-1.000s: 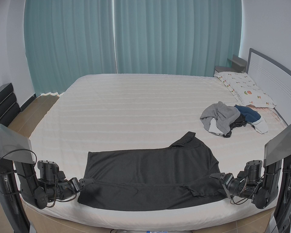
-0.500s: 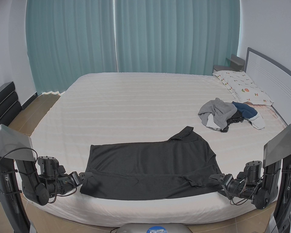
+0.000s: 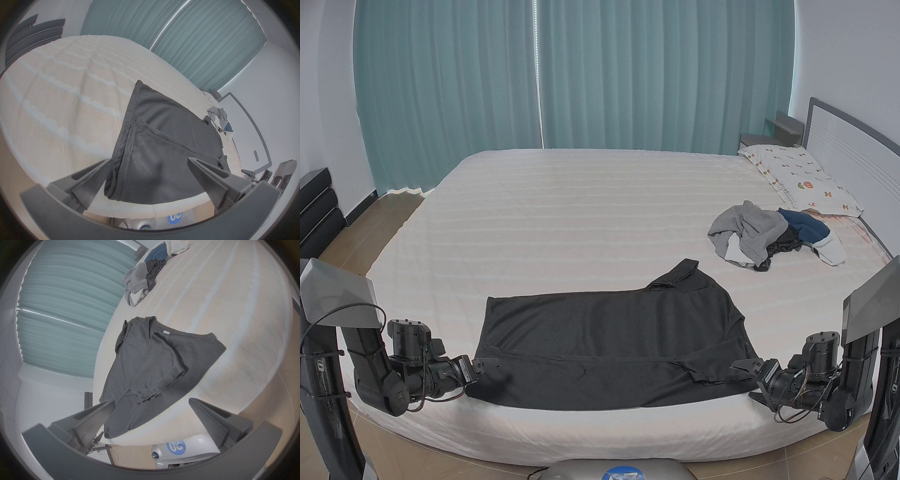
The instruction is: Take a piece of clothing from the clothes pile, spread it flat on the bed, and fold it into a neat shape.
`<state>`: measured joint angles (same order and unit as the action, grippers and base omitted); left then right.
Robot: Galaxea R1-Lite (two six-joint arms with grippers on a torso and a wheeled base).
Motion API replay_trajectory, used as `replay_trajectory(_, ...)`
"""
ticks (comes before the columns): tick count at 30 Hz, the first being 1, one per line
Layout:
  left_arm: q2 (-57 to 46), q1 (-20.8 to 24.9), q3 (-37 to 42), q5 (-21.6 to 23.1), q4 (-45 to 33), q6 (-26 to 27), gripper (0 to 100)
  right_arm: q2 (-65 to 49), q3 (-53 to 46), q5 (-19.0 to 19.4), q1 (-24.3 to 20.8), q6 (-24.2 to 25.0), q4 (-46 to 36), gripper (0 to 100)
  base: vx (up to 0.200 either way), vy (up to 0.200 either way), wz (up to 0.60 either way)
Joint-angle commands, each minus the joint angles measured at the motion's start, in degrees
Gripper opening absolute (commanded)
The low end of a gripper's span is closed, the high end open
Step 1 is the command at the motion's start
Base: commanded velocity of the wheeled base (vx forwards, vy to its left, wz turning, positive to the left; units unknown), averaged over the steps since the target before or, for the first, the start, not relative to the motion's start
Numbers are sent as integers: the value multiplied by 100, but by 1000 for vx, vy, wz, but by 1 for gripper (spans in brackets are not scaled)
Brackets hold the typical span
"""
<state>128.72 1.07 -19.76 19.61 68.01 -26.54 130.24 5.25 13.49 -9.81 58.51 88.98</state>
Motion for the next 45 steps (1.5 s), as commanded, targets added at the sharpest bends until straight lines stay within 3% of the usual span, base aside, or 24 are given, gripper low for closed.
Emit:
replay_trajectory(1,232,16,16,51,19,26,100,10,-7,4,-3,2,85,100,0,0,0)
replay_trajectory(8,312,16,104,42,116,61,100,10,-7,4,-3,-7,85,100,0,0,0)
replay_trajectory(9,320,7,130,42,116,61,0,10,-7,4,-3,2,85,100,0,0,0)
replay_trajectory(16,276,-98,420,-2,186,79,0,1,-7,13,6,2,85,100,0,0,0)
replay_trajectory(21,347,-468,886,-2,529,720,0,1,-7,13,6,2,85,100,0,0,0)
replay_trajectory(25,355,-608,1062,-2,714,887,0,1,-7,4,6,2,85,100,0,0,0)
replay_trajectory(38,364,-582,1291,42,740,1133,0,1,-7,4,6,2,85,100,0,0,0)
replay_trajectory(39,373,-582,1264,42,740,1125,100,1,-7,4,6,2,85,100,0,0,0)
replay_trajectory(45,320,-591,1185,42,749,1081,100,1,2,4,6,2,85,100,0,0,0)
